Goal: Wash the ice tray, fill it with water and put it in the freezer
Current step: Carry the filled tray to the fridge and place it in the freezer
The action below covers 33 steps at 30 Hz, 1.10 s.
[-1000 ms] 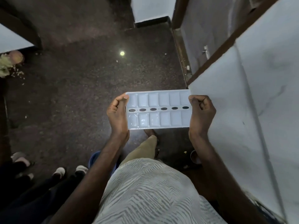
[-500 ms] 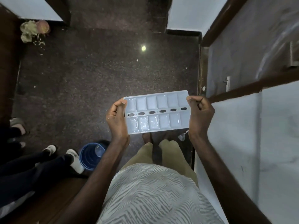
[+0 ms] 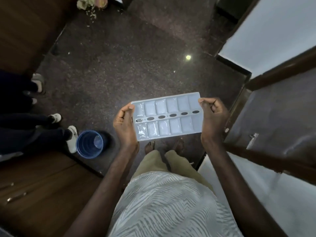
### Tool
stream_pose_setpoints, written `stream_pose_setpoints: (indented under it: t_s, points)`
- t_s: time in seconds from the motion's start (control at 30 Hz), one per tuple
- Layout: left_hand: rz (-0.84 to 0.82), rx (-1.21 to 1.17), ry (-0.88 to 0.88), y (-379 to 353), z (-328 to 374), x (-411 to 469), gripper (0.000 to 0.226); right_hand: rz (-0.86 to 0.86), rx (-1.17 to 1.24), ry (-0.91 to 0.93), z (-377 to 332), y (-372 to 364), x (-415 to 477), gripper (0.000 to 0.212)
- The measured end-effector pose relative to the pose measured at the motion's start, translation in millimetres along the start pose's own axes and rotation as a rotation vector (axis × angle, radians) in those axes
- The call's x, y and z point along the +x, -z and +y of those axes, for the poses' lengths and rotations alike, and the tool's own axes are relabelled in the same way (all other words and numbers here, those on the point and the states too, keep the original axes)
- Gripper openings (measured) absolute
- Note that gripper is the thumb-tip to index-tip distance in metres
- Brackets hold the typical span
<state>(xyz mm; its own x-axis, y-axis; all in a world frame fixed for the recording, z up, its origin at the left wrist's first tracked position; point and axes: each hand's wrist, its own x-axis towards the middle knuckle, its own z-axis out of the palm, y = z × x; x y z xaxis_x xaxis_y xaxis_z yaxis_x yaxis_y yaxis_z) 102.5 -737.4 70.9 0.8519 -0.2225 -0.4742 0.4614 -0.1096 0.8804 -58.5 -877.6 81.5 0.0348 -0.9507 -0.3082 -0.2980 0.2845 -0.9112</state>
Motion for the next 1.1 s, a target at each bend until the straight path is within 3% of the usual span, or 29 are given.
stream_pose_setpoints:
  t_s: [0.37,0.8,1.1]
  points:
    - [0.31,-0.177,0.038,-20,11,15,0.013,-0.295,-0.1,0.058,-47,-62,69,0.006]
    - [0.581,-0.345,0.047,-51,66,116,0.014,-0.624,-0.133,0.048,-117,-211,151,0.008]
    - [0.657,-0.374,-0.006,-73,133,194,0.017,-0.705,-0.08,0.131,-175,-303,197,0.008]
